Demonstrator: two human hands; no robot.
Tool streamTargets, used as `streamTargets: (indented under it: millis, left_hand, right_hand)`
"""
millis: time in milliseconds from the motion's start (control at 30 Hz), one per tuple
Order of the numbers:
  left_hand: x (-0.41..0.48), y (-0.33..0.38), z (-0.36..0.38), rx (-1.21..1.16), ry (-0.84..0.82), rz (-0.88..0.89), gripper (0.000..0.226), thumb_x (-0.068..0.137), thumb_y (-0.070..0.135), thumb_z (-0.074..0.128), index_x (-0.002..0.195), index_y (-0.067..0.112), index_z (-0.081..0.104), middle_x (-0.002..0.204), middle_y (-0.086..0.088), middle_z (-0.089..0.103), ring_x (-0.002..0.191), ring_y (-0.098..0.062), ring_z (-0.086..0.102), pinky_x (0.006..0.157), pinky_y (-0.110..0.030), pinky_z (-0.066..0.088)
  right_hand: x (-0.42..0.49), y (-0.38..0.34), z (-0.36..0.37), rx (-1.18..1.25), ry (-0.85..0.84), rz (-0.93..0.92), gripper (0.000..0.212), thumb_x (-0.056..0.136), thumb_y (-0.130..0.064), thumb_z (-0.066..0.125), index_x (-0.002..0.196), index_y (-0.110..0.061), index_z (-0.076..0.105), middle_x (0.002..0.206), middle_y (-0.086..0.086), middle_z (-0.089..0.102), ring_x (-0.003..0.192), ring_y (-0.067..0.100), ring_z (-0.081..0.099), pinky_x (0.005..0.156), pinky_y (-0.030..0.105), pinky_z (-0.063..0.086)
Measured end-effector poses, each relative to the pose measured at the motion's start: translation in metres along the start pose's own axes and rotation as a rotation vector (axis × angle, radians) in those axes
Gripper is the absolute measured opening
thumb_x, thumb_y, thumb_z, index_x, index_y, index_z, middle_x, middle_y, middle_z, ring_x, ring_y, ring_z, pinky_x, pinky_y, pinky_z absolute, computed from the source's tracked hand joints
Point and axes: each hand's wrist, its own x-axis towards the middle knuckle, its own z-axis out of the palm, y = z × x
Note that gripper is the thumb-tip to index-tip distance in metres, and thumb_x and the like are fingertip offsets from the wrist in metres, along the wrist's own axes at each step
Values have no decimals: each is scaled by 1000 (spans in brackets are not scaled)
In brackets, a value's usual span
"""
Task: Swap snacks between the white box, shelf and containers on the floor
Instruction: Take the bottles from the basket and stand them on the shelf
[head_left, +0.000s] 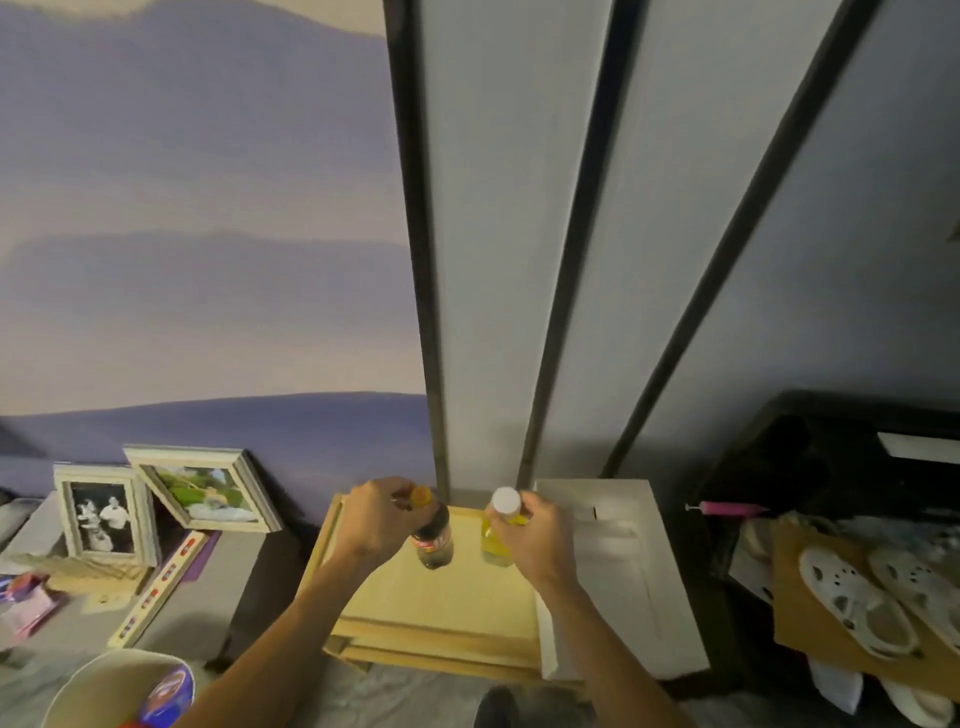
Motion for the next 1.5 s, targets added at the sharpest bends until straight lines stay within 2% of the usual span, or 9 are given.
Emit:
streamTargets:
  millis: [67,133,233,333,600,900,1067,1300,1500]
  left_hand:
    - [14,5,14,13,-21,-28,16,85,38,87,92,27,80,86,16,76,84,-4,72,68,-17,55]
    - [27,10,26,25,-19,-61,13,85,36,87,89,29,78,84,17,74,81,1,69,60,-7,43]
    - [54,2,46,-26,-24,-99,16,79,39,89,85,29,79,82,15,77,85,-5,74,69,-21,56]
    - [77,-9,65,-7,-98,-117,21,80,42,84,93,26,82,89,12,80,88,-9,76,79,-35,63]
    - [114,-30,99,13,-232,-72,30,71,55,72,89,32,79,84,16,78,84,-8,73,78,-42,63]
    - [117,-14,93,86,-289,24,23,76,44,87,91,29,79,85,17,75,80,-4,71,72,-37,63]
    - [109,-16,93,143,-292,66,26,77,56,79,89,35,73,85,23,71,79,0,68,69,-30,61]
    - [99,-24,93,188,-249,74,40,78,73,66,101,41,69,99,22,72,92,-4,67,77,-33,61]
    - [91,-16,82,178,-203,70,64,79,80,64,127,38,66,120,18,72,108,-7,68,86,-34,60]
  right_hand:
    - [14,8,5,-13,-40,4,26,80,-40,90,91,-21,77,76,-14,71,68,-4,64,59,6,41]
    - [28,17,13,-12,-94,44,25,81,-38,88,90,-18,77,70,-14,66,63,-3,61,56,8,38]
    - [44,29,30,-3,-117,112,35,80,-50,78,92,-17,77,71,-12,65,63,1,57,57,20,38]
    - [54,36,48,-9,-82,165,57,74,-66,62,100,-17,78,84,-10,70,75,7,60,60,10,35]
    - [67,59,85,-89,-67,383,23,87,-31,82,106,-19,78,95,-3,77,90,18,73,78,37,60]
    - [71,64,74,-134,-171,346,32,90,-30,82,119,-17,74,108,-4,76,98,10,70,84,27,59]
    - [69,66,67,-158,-214,349,43,85,-31,87,123,-17,73,111,-2,77,102,14,73,90,36,62]
    - [65,55,57,-190,-300,407,49,84,-34,89,125,-20,68,117,-3,73,107,14,69,76,8,43]
    - [68,31,39,-152,-330,347,76,87,-48,81,150,-19,52,143,4,63,130,23,59,103,35,50]
